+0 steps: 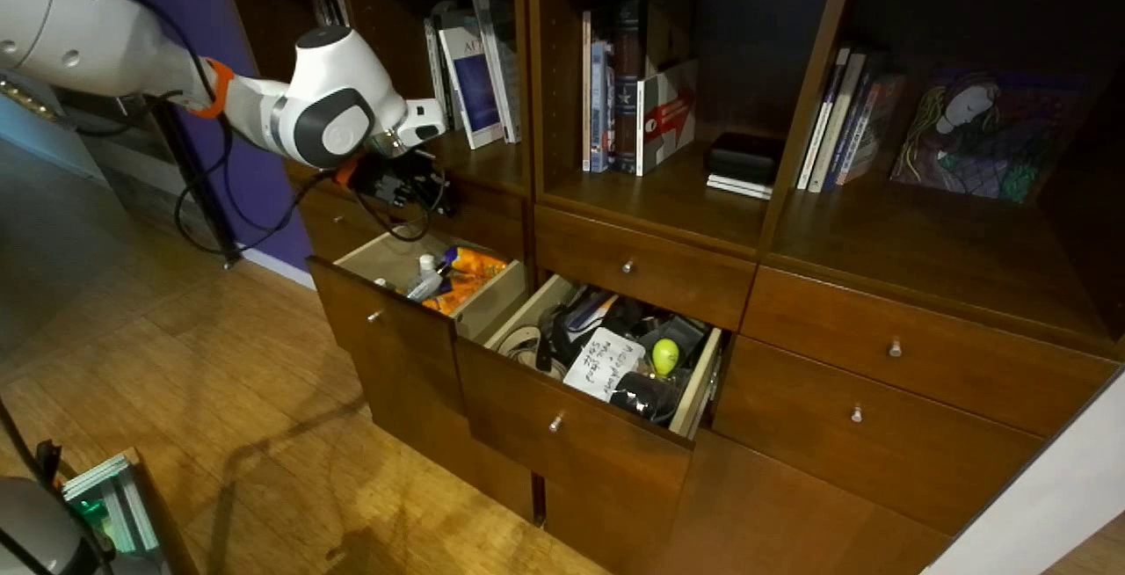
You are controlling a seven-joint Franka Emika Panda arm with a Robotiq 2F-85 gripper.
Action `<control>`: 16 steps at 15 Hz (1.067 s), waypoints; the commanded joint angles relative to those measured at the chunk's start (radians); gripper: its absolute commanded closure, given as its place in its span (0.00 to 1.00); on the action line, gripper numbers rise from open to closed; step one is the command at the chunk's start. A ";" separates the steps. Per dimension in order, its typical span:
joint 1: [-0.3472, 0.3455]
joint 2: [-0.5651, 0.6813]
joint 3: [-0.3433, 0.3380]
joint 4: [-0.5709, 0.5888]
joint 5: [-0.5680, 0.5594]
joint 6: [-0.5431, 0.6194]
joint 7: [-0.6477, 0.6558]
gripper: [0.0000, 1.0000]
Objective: Open the second last left top drawer of the cabinet
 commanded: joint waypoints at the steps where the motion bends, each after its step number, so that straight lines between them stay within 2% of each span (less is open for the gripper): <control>1: 0.020 0.031 -0.014 0.032 0.004 0.015 -0.025 0.85; 3: 0.024 0.031 -0.012 0.032 0.008 0.010 -0.036 1.00; 8: 0.025 0.001 -0.014 -0.002 0.016 -0.023 -0.062 0.96; 16: 0.033 -0.188 -0.026 -0.220 0.178 -0.114 -0.151 0.96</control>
